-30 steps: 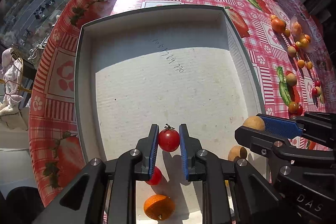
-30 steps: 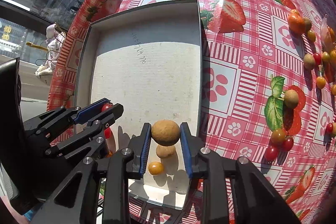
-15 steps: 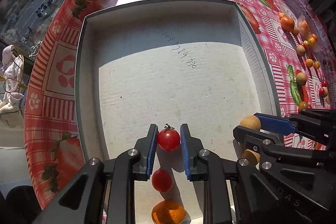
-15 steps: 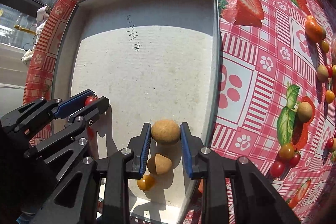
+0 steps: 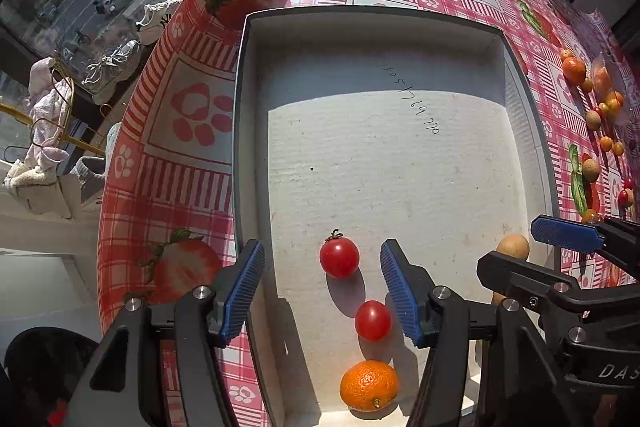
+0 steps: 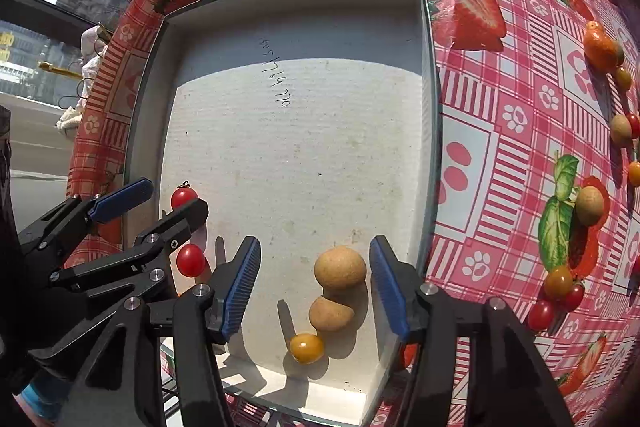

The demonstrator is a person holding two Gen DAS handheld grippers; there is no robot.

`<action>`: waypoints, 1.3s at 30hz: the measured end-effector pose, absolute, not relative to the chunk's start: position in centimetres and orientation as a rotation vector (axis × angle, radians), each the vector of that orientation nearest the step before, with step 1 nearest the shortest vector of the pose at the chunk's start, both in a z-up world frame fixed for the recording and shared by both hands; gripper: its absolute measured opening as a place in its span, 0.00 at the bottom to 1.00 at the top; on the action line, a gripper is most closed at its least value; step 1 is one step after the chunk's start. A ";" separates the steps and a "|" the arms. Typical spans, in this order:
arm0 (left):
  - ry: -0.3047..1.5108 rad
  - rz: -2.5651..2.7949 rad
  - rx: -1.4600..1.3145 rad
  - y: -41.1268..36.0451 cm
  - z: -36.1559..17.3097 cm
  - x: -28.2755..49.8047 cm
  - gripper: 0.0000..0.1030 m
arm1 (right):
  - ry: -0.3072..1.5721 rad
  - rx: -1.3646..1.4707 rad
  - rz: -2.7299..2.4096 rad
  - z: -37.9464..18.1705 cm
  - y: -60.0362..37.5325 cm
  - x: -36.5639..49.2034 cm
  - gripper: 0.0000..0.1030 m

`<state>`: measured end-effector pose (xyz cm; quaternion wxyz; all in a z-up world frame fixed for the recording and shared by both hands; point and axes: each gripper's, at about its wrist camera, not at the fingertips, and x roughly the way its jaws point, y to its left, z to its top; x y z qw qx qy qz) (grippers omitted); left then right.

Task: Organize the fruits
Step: 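Lift both grippers away from the tray toward the remaining fruit, then grasp a kiwi with the left gripper while the right gripper grasps a red cherry tomato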

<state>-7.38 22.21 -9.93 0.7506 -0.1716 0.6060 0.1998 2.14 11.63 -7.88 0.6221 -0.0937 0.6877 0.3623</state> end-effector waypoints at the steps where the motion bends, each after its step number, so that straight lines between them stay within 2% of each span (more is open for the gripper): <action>1: 1.323 0.430 -0.388 22.1 -9.9 -7.4 0.60 | 1.581 -0.194 0.843 -7.5 11.5 2.3 0.75; 2: 1.324 0.433 -0.390 22.1 -9.7 -7.5 0.60 | 1.573 -0.193 0.839 -7.1 11.3 2.4 0.84; 8: 1.333 0.408 -0.354 20.6 -8.7 -7.2 0.60 | 1.553 -0.157 0.823 -5.1 9.4 3.1 0.84; 29: 1.344 0.179 -0.142 8.4 -5.3 0.2 0.60 | 1.634 0.043 0.442 -7.5 -7.0 6.3 0.84; 39: 1.376 0.076 -0.111 2.5 -7.6 6.3 0.60 | 1.649 0.151 0.275 -9.8 -15.2 9.4 0.84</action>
